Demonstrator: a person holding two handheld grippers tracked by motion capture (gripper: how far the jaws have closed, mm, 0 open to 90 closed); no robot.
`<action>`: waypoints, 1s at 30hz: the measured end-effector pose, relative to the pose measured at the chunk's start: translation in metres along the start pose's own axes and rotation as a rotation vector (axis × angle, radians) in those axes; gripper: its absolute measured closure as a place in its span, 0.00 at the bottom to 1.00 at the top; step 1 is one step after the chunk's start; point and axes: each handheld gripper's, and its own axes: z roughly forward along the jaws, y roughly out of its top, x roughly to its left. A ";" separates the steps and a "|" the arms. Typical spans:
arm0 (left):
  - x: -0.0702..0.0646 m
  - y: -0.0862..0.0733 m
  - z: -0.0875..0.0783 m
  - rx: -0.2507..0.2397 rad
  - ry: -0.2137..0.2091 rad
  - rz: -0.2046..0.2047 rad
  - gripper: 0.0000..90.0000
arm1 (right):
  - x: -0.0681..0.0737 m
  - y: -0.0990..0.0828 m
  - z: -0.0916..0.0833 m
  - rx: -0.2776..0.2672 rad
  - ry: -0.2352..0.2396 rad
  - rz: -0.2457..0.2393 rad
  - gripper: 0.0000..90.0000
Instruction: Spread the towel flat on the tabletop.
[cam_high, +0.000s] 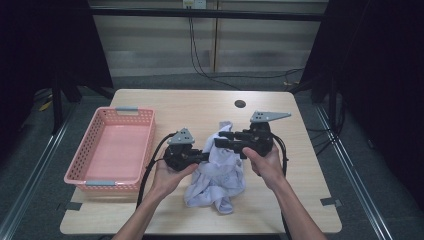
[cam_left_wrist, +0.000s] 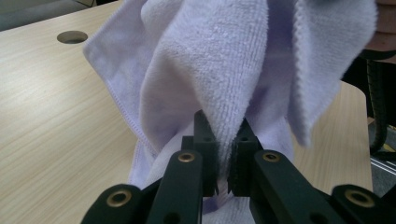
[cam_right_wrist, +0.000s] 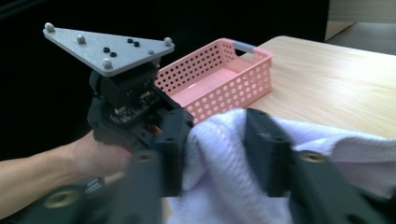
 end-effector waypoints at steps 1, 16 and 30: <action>0.004 0.000 -0.005 -0.023 -0.003 -0.023 0.95 | -0.002 -0.002 -0.005 -0.008 -0.017 0.010 0.54; 0.027 0.002 -0.049 -0.135 0.019 -0.083 0.94 | -0.034 -0.084 0.004 0.152 -0.124 0.086 0.36; 0.025 0.029 -0.114 -0.291 0.132 -0.018 0.94 | -0.057 -0.044 -0.021 0.073 -0.275 0.058 0.95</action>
